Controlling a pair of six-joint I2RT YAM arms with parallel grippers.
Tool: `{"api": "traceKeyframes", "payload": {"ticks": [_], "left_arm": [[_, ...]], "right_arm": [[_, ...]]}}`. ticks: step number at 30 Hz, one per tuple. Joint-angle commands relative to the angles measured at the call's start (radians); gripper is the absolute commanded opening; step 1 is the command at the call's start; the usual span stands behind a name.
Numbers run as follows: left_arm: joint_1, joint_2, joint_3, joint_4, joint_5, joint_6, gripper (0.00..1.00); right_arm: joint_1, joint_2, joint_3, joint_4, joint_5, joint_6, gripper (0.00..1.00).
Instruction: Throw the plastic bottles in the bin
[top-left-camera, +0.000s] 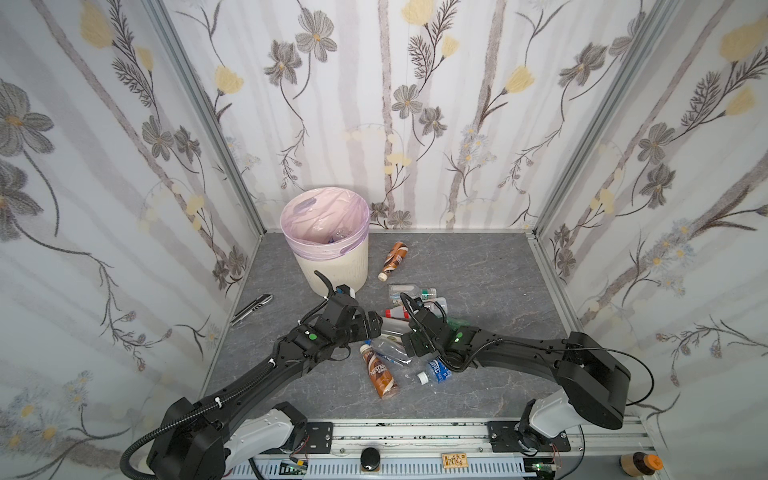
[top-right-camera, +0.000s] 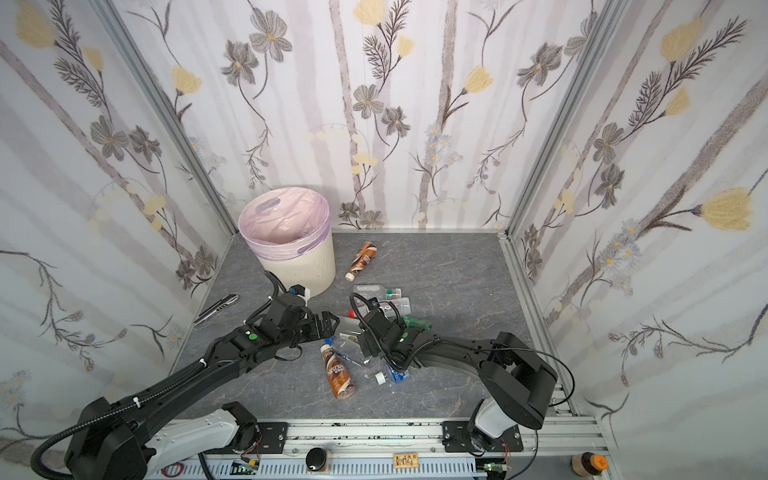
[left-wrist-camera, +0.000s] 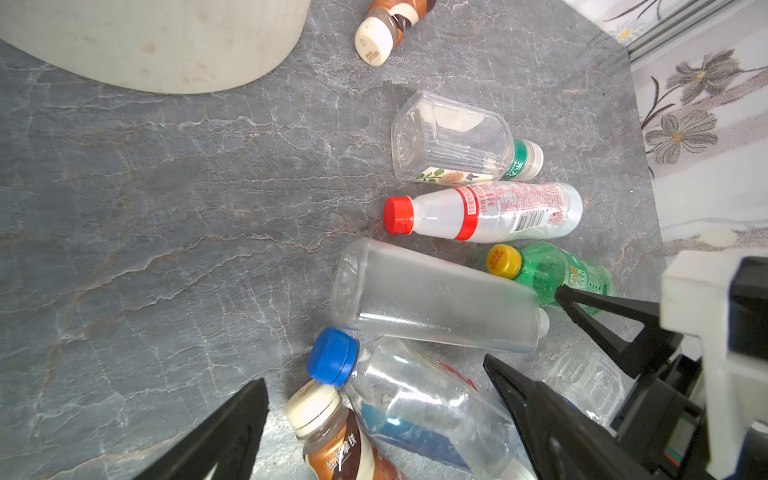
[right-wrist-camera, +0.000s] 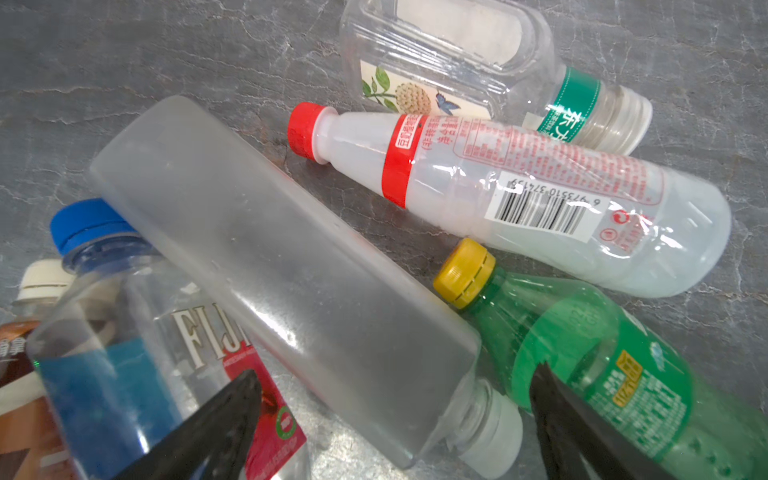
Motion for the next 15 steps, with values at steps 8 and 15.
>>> {"api": "traceKeyframes", "payload": {"ticks": [8, 15], "left_arm": [[0.02, 0.008, -0.007, 0.032, 0.026, -0.008, 1.0], [0.022, 0.009, -0.009, 0.035, 0.029, -0.008, 1.0]], "right_arm": [[0.001, 0.061, 0.044, -0.013, 0.061, 0.009, 1.0], [-0.001, 0.094, 0.073, -0.032, 0.104, 0.014, 1.0]]}}
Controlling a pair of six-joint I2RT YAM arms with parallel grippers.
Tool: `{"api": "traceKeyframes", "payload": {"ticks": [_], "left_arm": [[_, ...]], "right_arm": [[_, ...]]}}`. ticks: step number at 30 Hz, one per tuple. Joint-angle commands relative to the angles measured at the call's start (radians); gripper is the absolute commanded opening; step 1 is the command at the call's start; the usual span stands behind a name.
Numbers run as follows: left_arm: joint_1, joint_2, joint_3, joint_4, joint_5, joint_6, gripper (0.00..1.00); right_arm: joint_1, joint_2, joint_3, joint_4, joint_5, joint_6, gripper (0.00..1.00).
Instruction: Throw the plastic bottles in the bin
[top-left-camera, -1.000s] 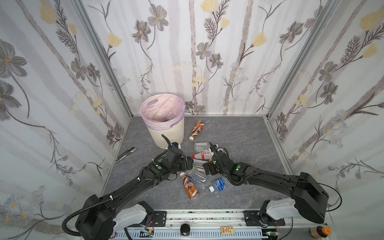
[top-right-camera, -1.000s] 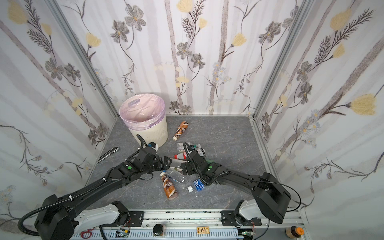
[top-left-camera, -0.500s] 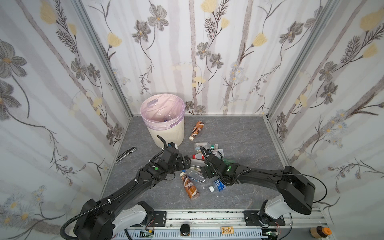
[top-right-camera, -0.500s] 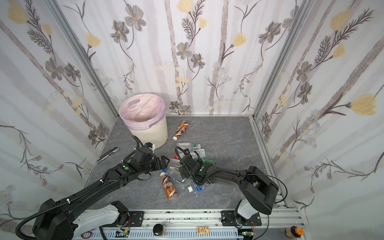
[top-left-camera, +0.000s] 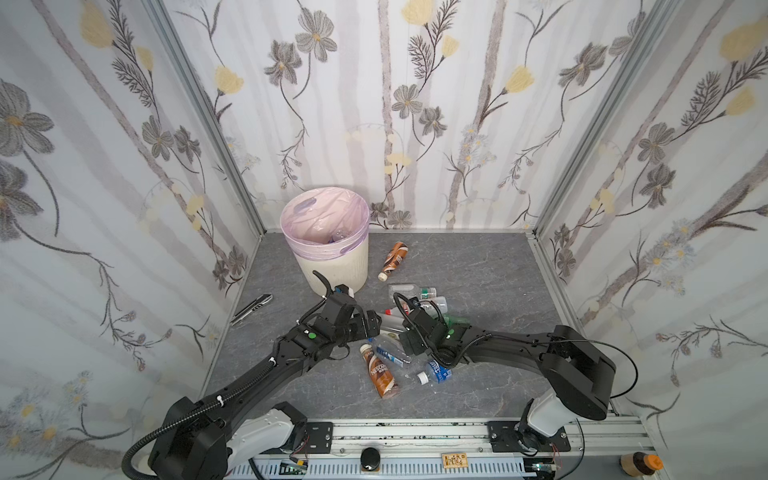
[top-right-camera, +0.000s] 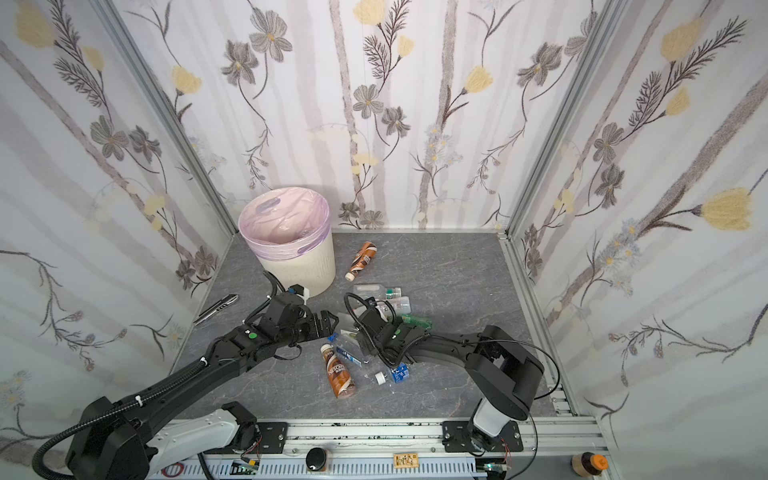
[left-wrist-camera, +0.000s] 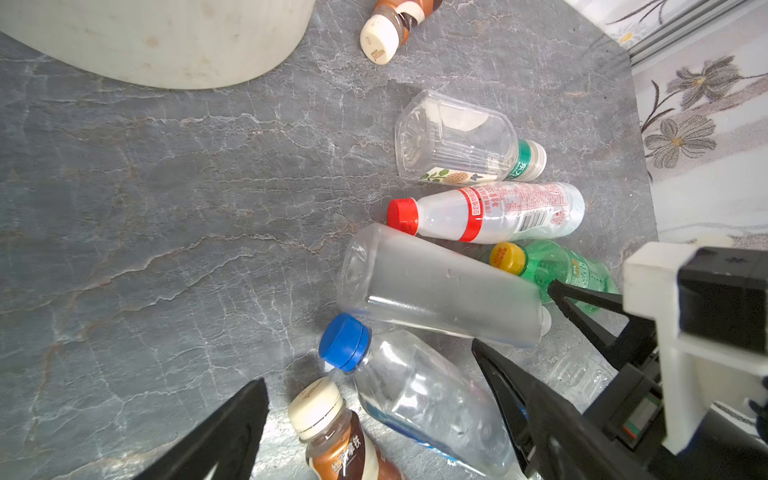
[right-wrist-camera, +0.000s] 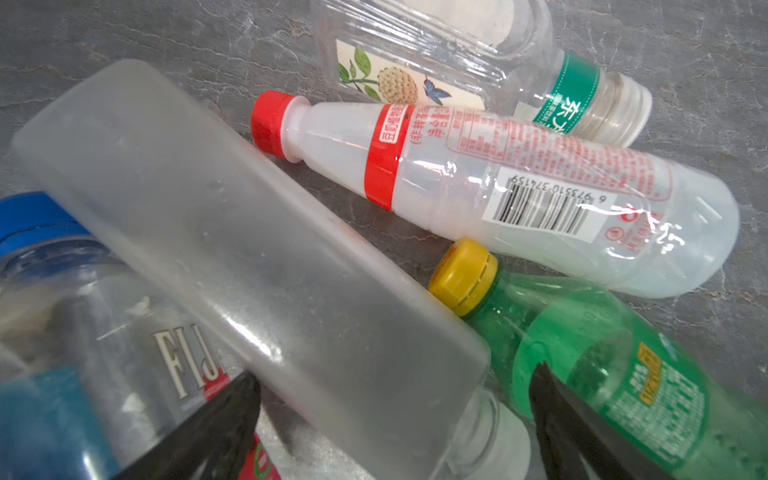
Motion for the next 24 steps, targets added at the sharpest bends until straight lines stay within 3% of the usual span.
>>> {"api": "traceKeyframes", "payload": {"ticks": [1, 24], "left_arm": [[0.0, 0.001, -0.003, 0.024, -0.001, -0.008, 1.0], [0.001, 0.012, -0.009, 0.025, 0.005, -0.007, 1.0]], "right_arm": [[-0.002, 0.018, 0.02, -0.001, 0.055, 0.01, 1.0], [-0.179, 0.057, 0.071, 0.02, 0.053, -0.035, 1.0]]}}
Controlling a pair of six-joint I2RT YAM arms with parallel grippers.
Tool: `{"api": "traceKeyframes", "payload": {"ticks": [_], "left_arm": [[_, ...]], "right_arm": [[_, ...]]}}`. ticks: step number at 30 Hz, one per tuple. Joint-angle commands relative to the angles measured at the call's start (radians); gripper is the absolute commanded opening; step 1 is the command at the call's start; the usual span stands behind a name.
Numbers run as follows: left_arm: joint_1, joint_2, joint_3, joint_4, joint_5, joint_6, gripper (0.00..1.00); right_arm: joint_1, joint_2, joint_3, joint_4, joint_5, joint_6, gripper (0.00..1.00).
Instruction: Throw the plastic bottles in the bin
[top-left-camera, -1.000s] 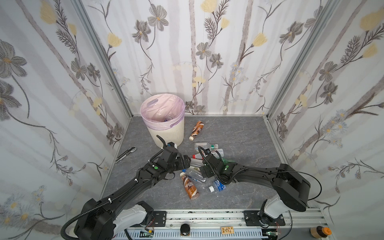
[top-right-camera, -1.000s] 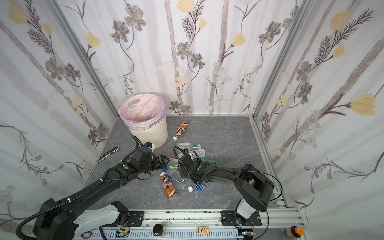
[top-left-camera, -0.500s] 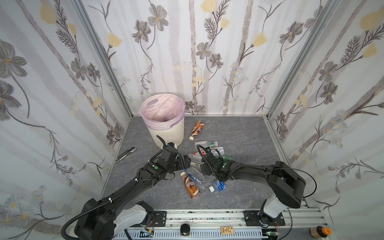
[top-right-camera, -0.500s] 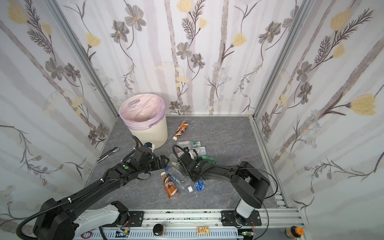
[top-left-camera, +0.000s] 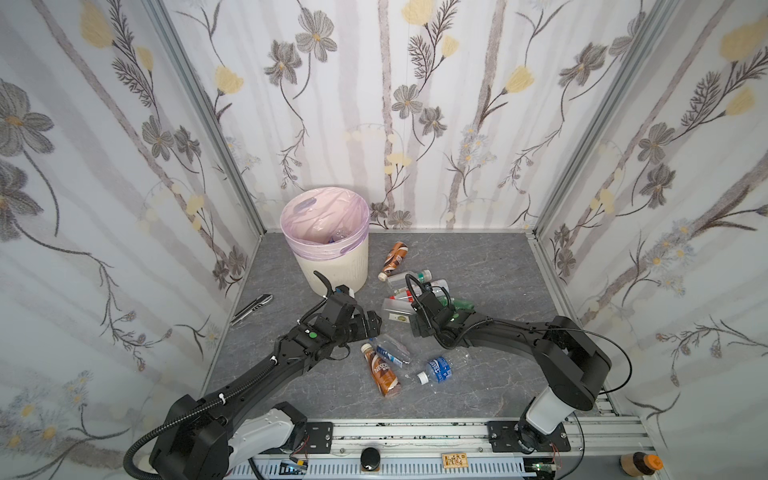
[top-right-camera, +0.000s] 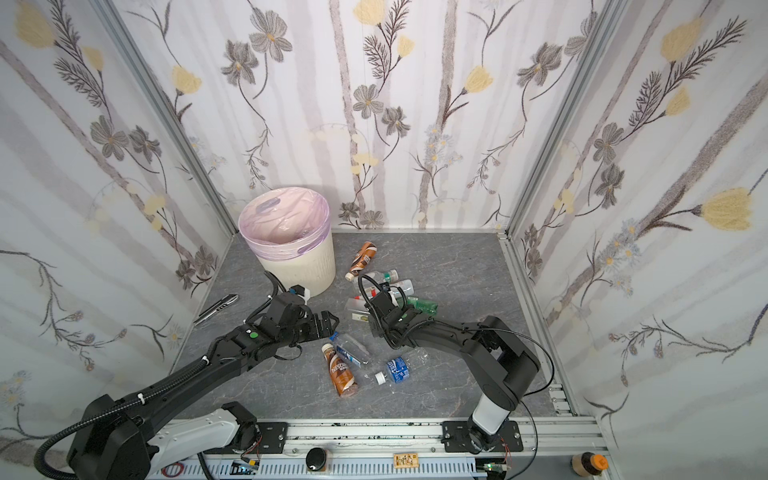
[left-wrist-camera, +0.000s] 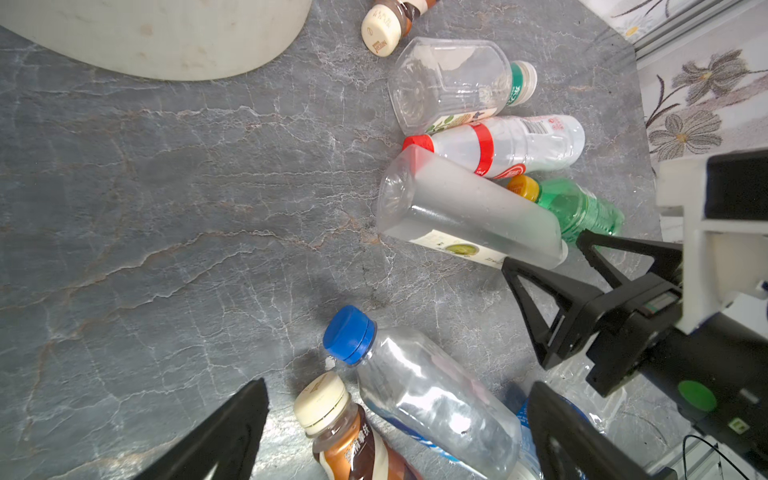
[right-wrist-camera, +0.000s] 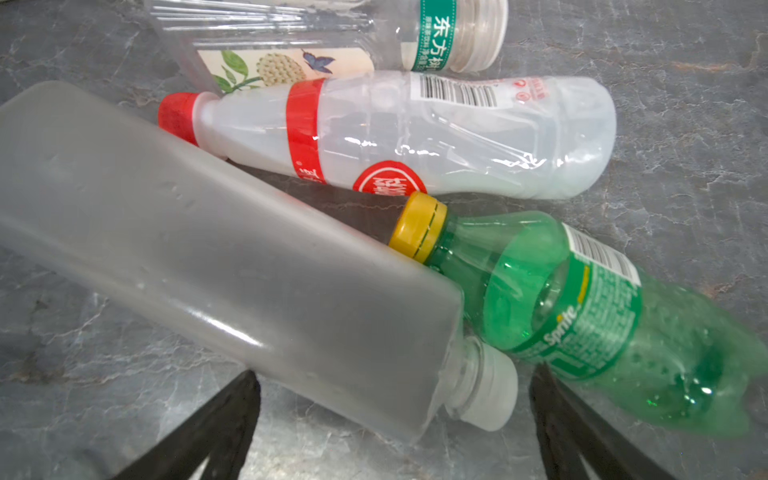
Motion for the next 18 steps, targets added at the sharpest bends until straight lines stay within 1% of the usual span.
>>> {"api": "traceKeyframes", "payload": {"ticks": [1, 10, 15, 18], "left_arm": [[0.001, 0.002, -0.005, 0.024, 0.001, -0.007, 1.0], [0.002, 0.008, -0.012, 0.025, 0.001, -0.006, 1.0], [0.002, 0.015, -0.013, 0.027, 0.001, -0.005, 1.0], [0.002, 0.021, -0.009, 0.028, -0.001, -0.001, 1.0]], "right_arm": [[-0.036, 0.014, 0.023, 0.028, 0.016, -0.031, 1.0], [-0.09, 0.051, 0.067, 0.042, -0.016, -0.063, 1.0], [-0.098, 0.052, 0.079, 0.051, -0.033, -0.073, 1.0], [-0.099, 0.009, 0.08, 0.052, -0.06, -0.075, 1.0]]}}
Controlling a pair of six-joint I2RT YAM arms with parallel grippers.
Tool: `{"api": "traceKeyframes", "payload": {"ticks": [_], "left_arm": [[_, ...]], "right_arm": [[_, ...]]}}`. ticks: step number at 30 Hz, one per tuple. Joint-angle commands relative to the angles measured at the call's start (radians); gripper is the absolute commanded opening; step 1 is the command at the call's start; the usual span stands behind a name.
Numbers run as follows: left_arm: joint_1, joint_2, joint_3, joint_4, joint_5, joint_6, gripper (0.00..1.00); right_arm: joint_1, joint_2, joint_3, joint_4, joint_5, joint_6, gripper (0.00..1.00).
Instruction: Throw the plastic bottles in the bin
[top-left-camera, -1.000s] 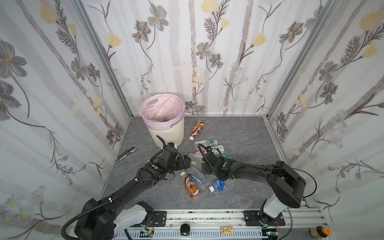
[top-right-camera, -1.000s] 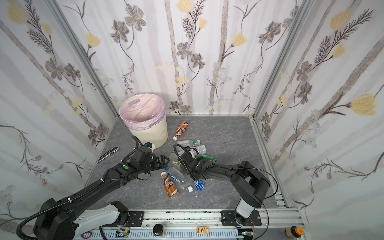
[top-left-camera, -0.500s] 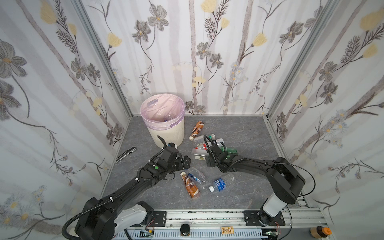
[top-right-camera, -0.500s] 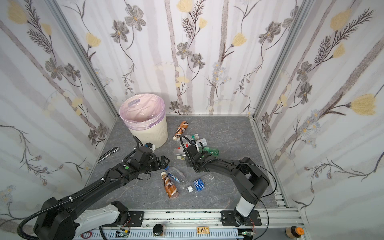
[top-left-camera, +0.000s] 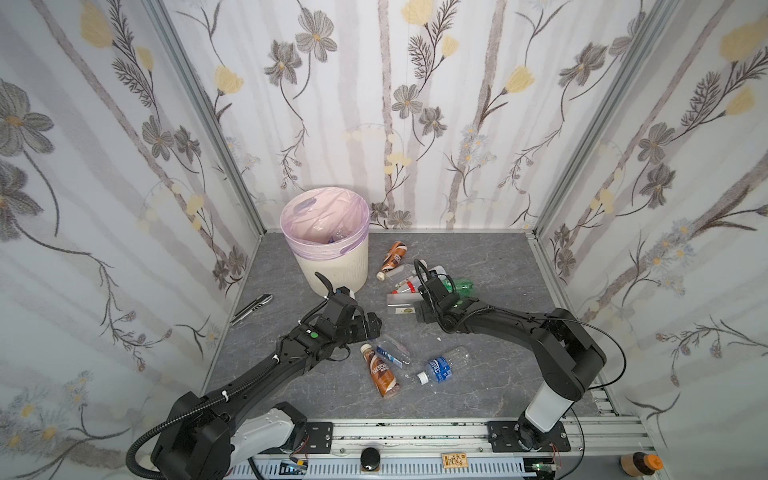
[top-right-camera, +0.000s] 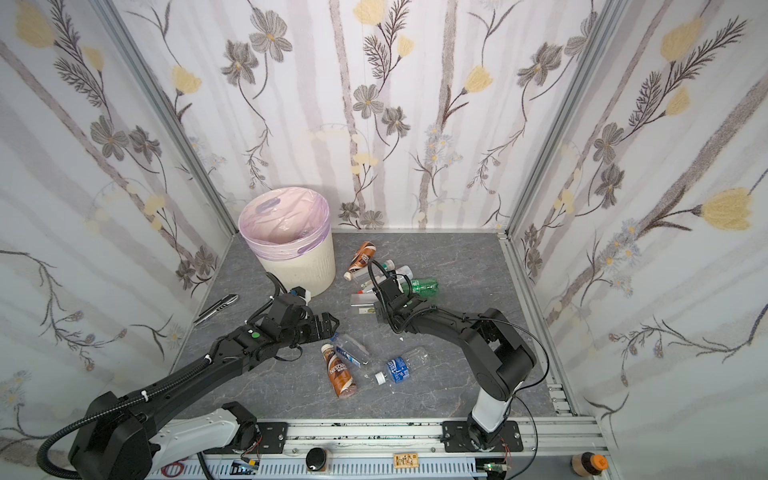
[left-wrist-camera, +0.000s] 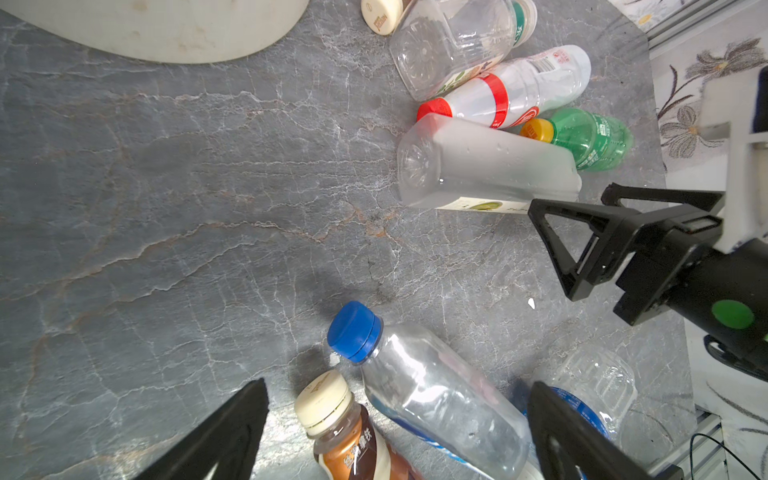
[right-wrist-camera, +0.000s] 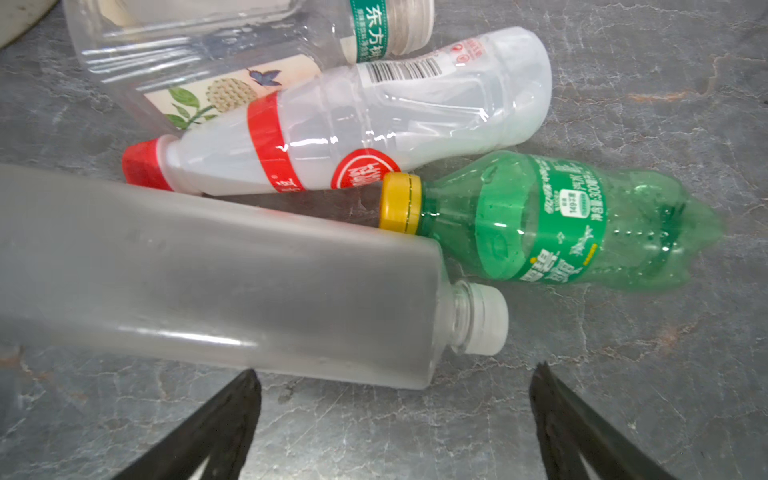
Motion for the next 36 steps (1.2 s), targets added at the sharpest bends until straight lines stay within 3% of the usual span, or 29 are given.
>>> {"api": "traceKeyframes", "payload": {"ticks": [1, 9, 20, 36], "left_arm": [[0.0, 0.006, 0.001, 0.023, -0.007, -0.002, 1.0], [0.001, 0.037, 0.017, 0.026, 0.002, 0.009, 1.0], [-0.001, 0.03, -0.054, 0.006, 0.209, 0.007, 1.0], [-0.02, 0.023, -0.115, -0.002, 0.293, -0.062, 1.0]], "right_arm": [[-0.003, -0.05, 0.007, 0.045, -0.026, -0.011, 1.0], [-0.063, -0.114, 0.046, 0.022, -0.045, -0.022, 1.0], [-0.083, -0.153, 0.015, 0.025, -0.055, -0.03, 1.0], [-0.089, -0.166, -0.04, 0.063, -0.071, -0.019, 1.0]]}}
